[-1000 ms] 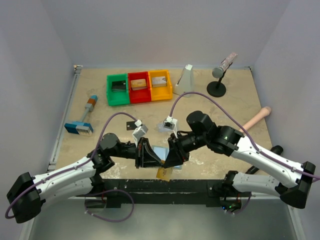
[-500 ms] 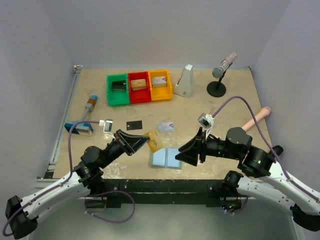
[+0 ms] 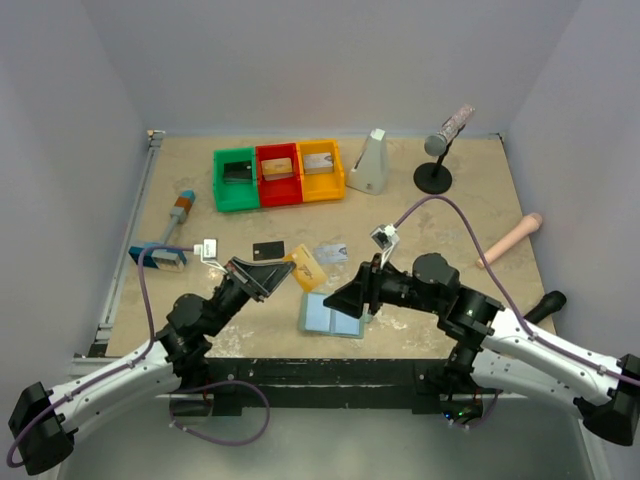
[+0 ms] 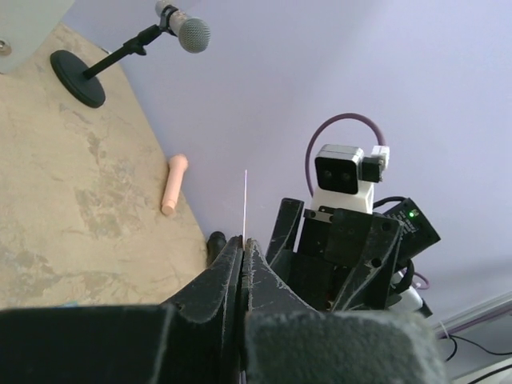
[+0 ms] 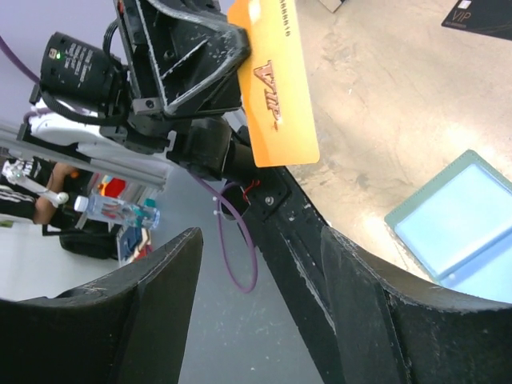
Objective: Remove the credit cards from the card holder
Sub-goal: Reset both arms
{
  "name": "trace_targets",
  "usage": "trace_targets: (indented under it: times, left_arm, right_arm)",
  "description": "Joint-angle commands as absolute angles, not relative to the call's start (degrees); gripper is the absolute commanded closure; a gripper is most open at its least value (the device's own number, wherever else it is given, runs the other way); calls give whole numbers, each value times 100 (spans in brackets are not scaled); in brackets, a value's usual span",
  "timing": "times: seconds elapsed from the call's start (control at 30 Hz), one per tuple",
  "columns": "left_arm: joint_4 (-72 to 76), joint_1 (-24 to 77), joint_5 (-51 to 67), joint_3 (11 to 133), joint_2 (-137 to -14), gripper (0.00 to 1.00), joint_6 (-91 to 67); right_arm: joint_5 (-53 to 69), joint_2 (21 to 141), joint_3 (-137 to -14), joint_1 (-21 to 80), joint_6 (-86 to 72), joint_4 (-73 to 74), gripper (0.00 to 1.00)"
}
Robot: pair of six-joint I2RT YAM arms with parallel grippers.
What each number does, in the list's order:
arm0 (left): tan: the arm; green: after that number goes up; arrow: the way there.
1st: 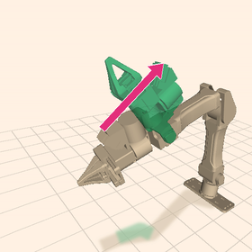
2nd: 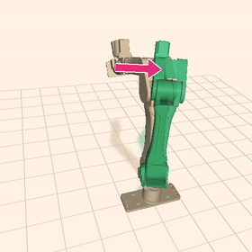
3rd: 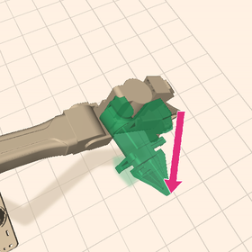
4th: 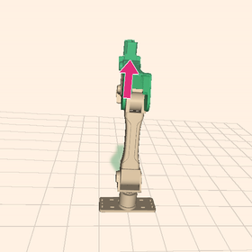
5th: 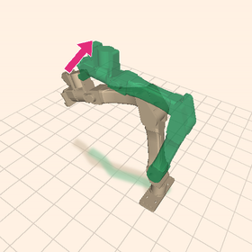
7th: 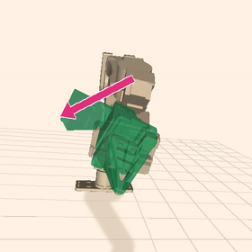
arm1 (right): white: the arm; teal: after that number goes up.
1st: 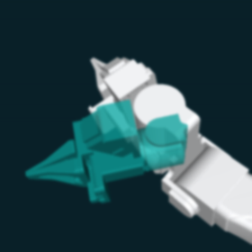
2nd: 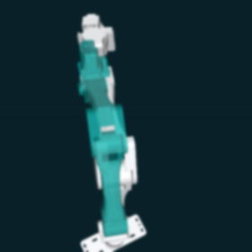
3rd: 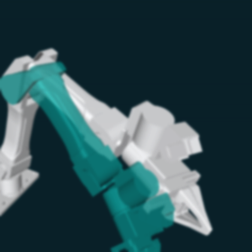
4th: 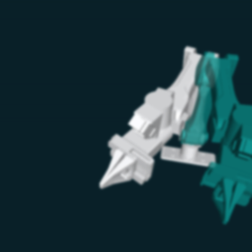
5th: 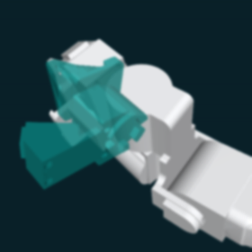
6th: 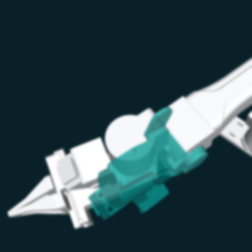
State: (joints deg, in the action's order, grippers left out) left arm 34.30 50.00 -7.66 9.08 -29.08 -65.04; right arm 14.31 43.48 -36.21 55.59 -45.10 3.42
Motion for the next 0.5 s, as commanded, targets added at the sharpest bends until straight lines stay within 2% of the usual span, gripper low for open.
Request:
trace_targets:
  times: [0.0,0.27,0.47]
  left_arm:
    - [4113,5001,-651,835,-2918,100,-6592]
    - [4429,5010,-387,765,-3041,100,-6565]
    - [4491,5010,-369,730,-2997,100,-6565]
  right_arm:
    - [1178,4464,-3735,5590,-4825,-369,34]
    - [1195,4834,-3823,5590,-4939,-659,36]
    - [1108,4948,-3867,5590,-4974,-685,44]
